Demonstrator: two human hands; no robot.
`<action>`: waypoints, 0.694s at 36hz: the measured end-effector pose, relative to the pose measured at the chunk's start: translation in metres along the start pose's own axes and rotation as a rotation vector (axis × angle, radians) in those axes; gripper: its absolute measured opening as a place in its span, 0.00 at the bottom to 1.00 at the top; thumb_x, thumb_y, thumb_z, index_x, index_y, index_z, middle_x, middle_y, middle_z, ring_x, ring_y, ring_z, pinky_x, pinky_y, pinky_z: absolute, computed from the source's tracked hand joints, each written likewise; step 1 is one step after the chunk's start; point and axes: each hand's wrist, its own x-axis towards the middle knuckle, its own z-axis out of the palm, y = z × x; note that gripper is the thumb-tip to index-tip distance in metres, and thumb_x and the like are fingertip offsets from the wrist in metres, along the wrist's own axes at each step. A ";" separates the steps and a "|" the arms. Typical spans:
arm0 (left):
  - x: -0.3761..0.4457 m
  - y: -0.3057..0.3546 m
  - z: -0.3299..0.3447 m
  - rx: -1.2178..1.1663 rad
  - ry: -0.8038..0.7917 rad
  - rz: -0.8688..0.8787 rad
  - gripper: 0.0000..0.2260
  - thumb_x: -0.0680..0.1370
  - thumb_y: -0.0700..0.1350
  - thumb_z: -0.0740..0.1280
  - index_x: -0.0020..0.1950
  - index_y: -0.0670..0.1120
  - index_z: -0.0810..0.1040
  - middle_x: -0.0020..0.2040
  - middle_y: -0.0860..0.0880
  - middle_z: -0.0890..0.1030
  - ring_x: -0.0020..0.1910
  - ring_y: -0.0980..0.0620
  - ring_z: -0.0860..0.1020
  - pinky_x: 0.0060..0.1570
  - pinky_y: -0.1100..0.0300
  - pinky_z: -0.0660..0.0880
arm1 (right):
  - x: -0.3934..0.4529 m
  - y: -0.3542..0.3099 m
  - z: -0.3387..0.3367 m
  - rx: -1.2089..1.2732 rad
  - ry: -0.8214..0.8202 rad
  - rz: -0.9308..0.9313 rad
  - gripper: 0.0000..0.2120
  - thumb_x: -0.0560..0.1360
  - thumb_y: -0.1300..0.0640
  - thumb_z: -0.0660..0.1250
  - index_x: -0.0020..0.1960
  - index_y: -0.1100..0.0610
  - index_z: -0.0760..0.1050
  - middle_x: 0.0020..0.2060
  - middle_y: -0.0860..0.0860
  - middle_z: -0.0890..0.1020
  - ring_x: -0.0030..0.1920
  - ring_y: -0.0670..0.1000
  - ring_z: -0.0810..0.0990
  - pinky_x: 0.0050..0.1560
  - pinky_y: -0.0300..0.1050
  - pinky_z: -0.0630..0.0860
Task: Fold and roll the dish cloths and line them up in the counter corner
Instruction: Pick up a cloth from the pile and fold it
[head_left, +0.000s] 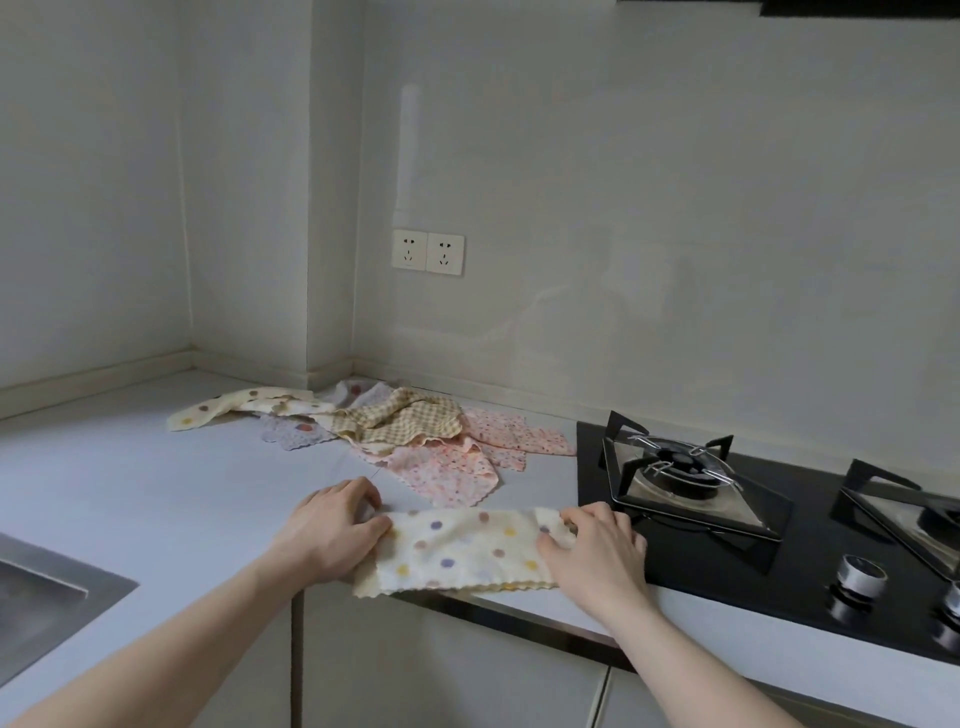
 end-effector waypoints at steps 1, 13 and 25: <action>0.000 0.000 0.000 -0.011 0.015 -0.004 0.10 0.78 0.58 0.64 0.56 0.56 0.74 0.59 0.54 0.79 0.57 0.51 0.75 0.58 0.56 0.70 | 0.000 0.000 0.000 0.012 0.003 -0.006 0.19 0.77 0.37 0.60 0.62 0.44 0.75 0.62 0.43 0.75 0.67 0.51 0.68 0.69 0.51 0.62; 0.003 -0.004 0.001 -0.092 0.041 -0.020 0.04 0.75 0.54 0.67 0.46 0.55 0.77 0.60 0.58 0.79 0.56 0.52 0.77 0.53 0.58 0.73 | -0.008 -0.006 -0.010 0.440 0.046 0.076 0.11 0.74 0.46 0.73 0.48 0.46 0.71 0.48 0.45 0.83 0.42 0.48 0.82 0.36 0.46 0.78; -0.001 -0.004 -0.006 -0.216 0.012 -0.085 0.08 0.74 0.57 0.67 0.48 0.54 0.80 0.51 0.57 0.82 0.51 0.53 0.78 0.52 0.57 0.77 | 0.009 -0.068 -0.055 0.554 -0.074 0.099 0.13 0.71 0.52 0.75 0.51 0.50 0.74 0.48 0.50 0.82 0.42 0.50 0.83 0.37 0.42 0.76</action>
